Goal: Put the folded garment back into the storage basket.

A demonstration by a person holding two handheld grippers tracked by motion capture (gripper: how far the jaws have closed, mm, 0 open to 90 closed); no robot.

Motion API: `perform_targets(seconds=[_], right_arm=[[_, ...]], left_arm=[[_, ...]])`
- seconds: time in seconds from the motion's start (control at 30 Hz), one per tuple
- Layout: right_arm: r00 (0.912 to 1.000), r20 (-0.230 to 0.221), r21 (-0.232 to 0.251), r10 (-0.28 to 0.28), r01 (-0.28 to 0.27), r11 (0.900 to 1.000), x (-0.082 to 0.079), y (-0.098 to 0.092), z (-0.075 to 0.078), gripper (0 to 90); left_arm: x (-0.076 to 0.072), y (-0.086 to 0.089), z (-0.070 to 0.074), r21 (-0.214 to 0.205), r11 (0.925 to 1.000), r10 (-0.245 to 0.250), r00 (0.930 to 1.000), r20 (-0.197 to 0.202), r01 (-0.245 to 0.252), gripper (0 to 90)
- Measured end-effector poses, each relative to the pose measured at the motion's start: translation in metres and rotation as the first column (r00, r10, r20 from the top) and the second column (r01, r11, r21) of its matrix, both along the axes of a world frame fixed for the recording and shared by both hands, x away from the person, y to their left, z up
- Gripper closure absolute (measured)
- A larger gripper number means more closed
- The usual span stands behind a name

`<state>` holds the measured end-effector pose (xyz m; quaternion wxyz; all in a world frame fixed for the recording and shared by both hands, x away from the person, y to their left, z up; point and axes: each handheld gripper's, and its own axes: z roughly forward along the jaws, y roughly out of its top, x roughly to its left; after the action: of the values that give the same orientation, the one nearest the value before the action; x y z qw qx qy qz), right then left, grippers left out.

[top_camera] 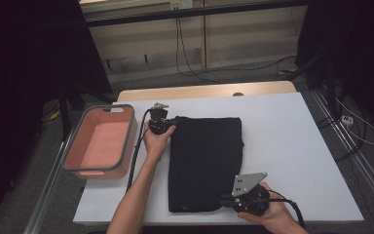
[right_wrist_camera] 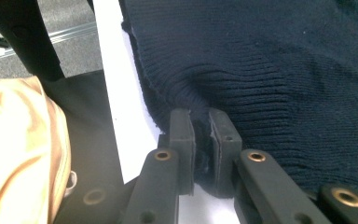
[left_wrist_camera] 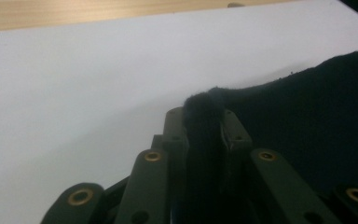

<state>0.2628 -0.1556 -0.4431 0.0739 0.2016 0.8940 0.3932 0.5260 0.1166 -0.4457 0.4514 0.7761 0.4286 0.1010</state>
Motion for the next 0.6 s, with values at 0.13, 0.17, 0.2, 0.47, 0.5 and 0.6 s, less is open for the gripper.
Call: perform_targets(seconds=[0.13, 0.17, 0.2, 0.47, 0.5, 0.6], right_arm=[[1.0000, -0.003, 0.024, -0.005, 0.005, 0.9997, 0.001, -0.001, 0.003, 82.5], [1.0000, 0.000, 0.031, -0.005, 0.005, 0.9995, 0.001, -0.001, 0.005, 82.6], [0.9999, -0.001, 0.037, -0.010, 0.010, 0.9992, 0.000, -0.002, 0.006, 82.6], [0.9999, 0.013, 0.057, -0.007, 0.006, 0.9983, 0.002, 0.000, 0.013, 82.7], [0.9999, 0.012, 0.057, -0.007, 0.006, 0.9983, 0.002, 0.000, 0.013, 82.8], [0.9999, 0.015, 0.062, -0.004, 0.004, 0.9981, 0.003, 0.000, 0.015, 82.8]], left_arm=[[0.000, 0.000, 0.003, -0.008, 1.0000, -0.005, 1.0000, 0.006, 0.005, 77.0], [0.000, 0.001, 0.004, -0.012, 0.9999, -0.005, 1.0000, 0.007, 0.005, 77.0], [0.000, 0.001, 0.006, -0.019, 0.9998, -0.009, 0.9999, 0.011, 0.009, 77.0], [-0.001, 0.000, 0.020, -0.035, 0.9993, -0.014, 0.9995, 0.028, 0.015, 77.1], [-0.001, 0.000, 0.021, -0.037, 0.9992, -0.014, 0.9994, 0.030, 0.016, 77.1], [-0.001, -0.001, 0.025, -0.040, 0.9989, -0.021, 0.9990, 0.040, 0.023, 77.2]])
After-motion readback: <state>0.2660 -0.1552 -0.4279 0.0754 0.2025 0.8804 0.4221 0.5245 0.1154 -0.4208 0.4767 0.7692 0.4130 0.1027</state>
